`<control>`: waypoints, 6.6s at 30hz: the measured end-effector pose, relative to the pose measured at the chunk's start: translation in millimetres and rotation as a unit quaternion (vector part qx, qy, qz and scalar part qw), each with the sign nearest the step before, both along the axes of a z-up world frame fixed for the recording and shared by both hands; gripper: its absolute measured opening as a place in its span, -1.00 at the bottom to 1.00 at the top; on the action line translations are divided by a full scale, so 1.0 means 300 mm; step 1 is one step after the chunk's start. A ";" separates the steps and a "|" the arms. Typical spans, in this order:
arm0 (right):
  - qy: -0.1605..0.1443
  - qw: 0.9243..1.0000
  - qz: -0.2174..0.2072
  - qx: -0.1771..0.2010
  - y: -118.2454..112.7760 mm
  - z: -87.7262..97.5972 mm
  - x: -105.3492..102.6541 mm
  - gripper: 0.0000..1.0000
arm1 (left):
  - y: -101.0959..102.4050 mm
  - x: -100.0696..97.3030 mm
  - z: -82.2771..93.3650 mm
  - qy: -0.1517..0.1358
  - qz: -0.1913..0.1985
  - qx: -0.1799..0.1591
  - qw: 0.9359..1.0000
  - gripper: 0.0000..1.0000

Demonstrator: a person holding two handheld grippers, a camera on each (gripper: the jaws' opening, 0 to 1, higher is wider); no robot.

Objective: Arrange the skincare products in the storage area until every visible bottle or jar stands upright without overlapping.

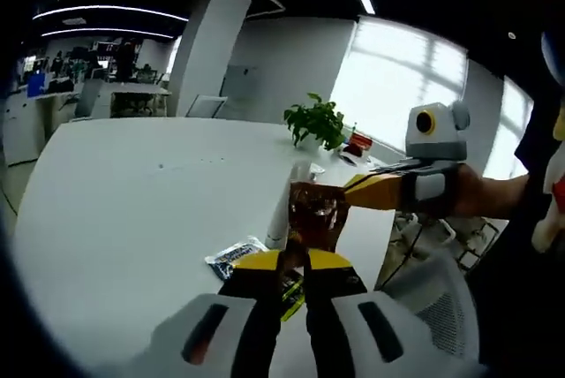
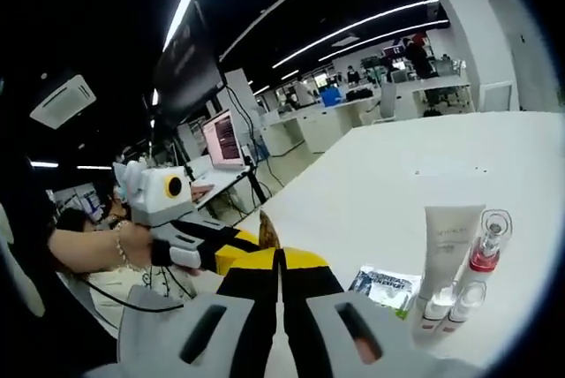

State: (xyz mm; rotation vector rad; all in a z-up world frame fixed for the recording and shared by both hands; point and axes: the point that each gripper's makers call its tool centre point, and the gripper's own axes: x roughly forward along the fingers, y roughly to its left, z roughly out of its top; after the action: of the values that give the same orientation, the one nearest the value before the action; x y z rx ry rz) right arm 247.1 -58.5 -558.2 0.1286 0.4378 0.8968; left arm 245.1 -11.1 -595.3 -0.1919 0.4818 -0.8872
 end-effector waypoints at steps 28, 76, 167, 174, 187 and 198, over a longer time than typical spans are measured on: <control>-0.003 0.987 -0.009 -0.163 0.129 -0.447 0.277 -0.98 | 0.135 0.135 -0.359 0.238 0.180 -0.095 0.950 -0.99; -0.009 0.964 0.038 -0.262 0.166 -0.702 0.394 -0.98 | 0.072 0.319 -0.514 -0.007 -0.003 0.247 0.969 -0.60; -0.001 0.971 -0.179 -0.156 -0.479 -0.360 -0.087 0.99 | 0.258 -0.129 -0.318 0.012 0.142 0.210 0.967 0.83; 0.003 0.969 -0.198 -0.147 -0.508 -0.374 -0.071 0.99 | 0.266 -0.117 -0.315 0.013 0.155 0.209 0.965 0.84; 0.007 0.970 -0.188 -0.154 -0.499 -0.390 -0.079 0.99 | 0.272 -0.118 -0.330 0.015 0.150 0.217 0.965 0.81; 0.009 0.970 -0.186 -0.157 -0.498 -0.399 -0.081 0.99 | 0.270 -0.121 -0.338 0.016 0.145 0.222 0.964 0.80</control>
State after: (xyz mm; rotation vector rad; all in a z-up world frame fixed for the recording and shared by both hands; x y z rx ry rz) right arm 222.9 -208.0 -678.0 -0.0710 0.5458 0.4508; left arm 208.8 69.9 -696.8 0.1342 0.6519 -0.4739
